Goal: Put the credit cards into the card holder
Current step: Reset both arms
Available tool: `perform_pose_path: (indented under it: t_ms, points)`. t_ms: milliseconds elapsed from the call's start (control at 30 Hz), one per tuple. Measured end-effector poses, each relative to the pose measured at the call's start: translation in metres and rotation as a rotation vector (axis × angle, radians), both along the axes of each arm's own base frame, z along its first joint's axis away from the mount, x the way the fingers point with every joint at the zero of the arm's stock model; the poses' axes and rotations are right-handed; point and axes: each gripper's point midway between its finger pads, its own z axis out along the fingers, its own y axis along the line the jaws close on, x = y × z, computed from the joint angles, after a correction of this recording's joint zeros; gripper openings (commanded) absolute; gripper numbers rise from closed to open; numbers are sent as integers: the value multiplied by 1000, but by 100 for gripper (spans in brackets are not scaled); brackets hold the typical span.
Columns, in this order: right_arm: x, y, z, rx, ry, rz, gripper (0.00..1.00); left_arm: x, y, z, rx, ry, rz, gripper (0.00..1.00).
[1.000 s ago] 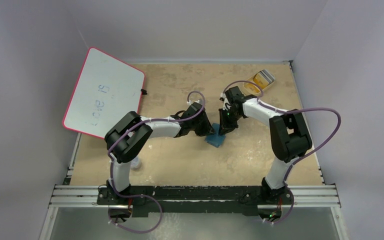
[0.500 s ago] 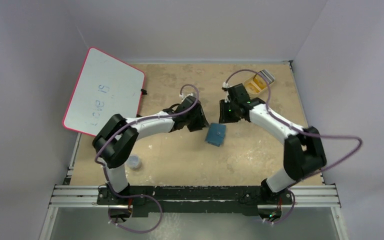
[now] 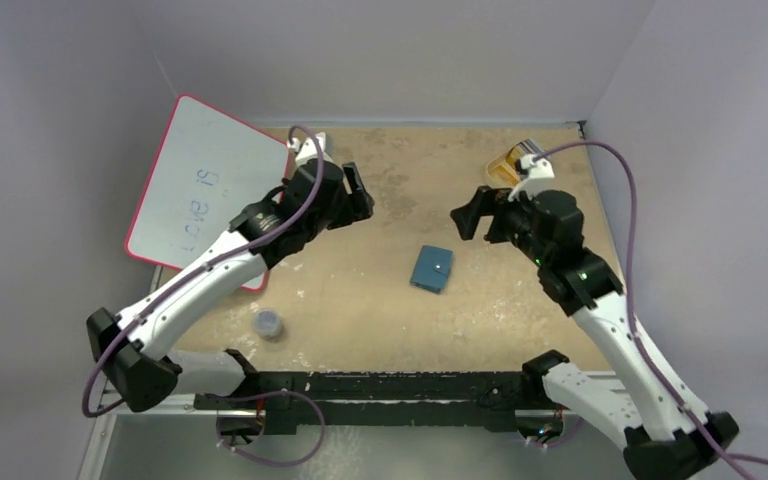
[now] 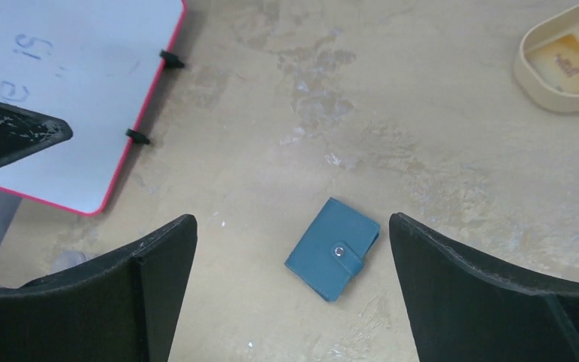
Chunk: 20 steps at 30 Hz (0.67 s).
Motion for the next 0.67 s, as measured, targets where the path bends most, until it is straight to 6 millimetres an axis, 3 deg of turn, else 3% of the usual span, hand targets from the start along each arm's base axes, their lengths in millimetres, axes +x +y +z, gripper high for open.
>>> perform_pose_path:
  t_ms: [167,300,467,667]
  points:
    - [-29,-17,32,73,-147,-29,99,-22,34,32,9,-87,17,70]
    - [-41,-21,49,138,-193,-38,99,-45,55,51,-57,-168,13,71]
    - [-37,-15,35,157,-118,-40,99,-61,69,59,-112,-240,9,72]
    - [-38,-14,26,165,-88,-47,99,-57,66,43,-79,-209,9,72]
